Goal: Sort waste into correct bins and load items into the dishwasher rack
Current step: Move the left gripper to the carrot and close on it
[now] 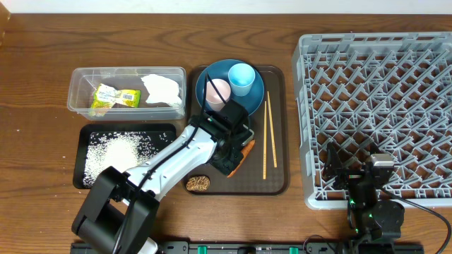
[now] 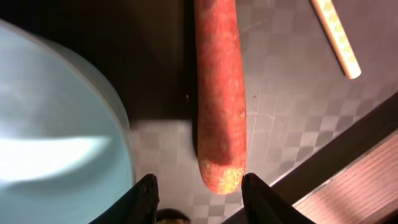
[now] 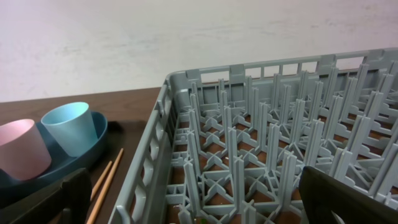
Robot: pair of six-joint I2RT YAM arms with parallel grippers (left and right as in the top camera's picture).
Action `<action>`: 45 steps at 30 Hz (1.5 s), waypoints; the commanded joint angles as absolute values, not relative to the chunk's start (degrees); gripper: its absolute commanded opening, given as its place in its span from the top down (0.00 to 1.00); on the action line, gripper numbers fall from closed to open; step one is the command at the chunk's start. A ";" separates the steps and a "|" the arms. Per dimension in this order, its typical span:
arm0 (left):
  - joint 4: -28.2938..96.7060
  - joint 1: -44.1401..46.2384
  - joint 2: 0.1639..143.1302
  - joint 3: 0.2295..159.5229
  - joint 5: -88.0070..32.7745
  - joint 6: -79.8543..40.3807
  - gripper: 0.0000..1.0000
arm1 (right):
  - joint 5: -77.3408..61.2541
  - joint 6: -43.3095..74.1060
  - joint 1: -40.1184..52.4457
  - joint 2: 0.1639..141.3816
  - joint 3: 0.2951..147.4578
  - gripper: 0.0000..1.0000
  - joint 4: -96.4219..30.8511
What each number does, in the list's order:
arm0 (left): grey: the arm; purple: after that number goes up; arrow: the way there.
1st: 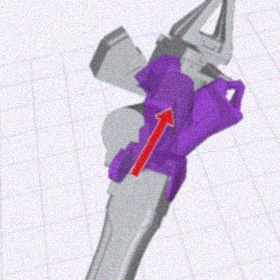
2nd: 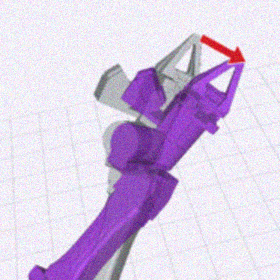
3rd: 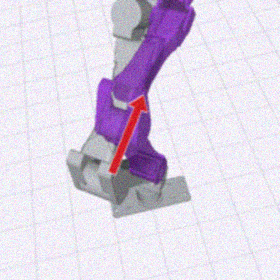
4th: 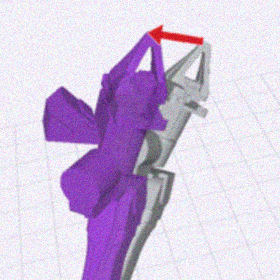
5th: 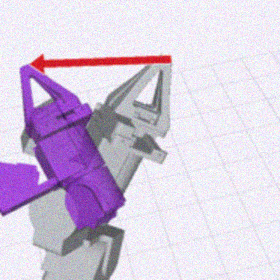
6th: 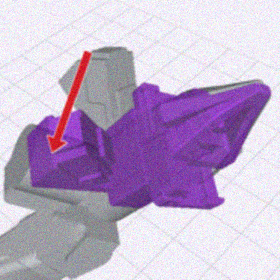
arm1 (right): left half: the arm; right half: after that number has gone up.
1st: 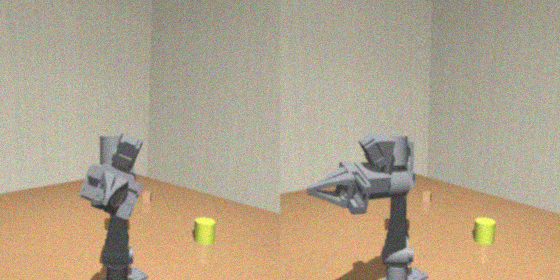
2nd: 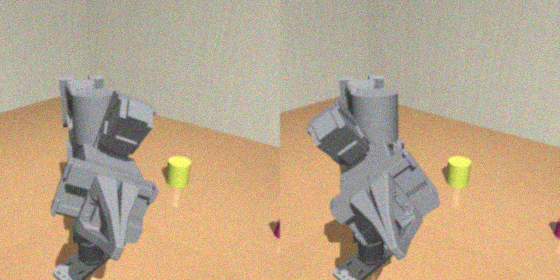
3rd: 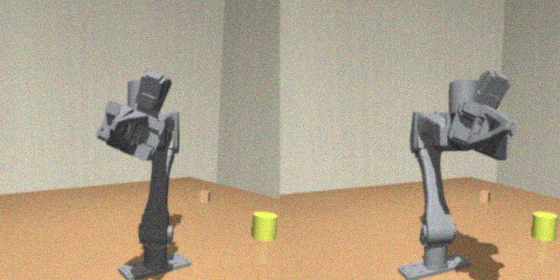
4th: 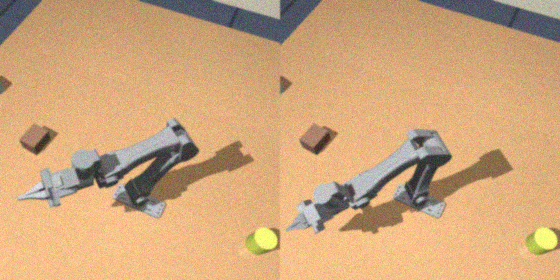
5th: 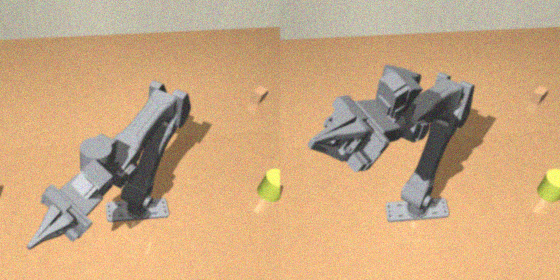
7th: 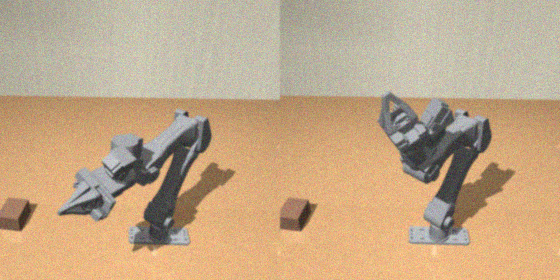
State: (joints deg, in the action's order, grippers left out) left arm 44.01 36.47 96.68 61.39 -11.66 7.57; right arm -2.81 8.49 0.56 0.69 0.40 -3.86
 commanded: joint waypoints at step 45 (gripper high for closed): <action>42.41 37.80 100.75 62.61 -14.96 13.72 0.52 | -2.83 8.08 0.38 0.38 0.30 0.01 -4.05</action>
State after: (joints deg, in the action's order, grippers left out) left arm 41.95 37.71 100.51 61.43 -15.07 12.53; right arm -2.81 8.49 0.56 0.69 0.40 -3.86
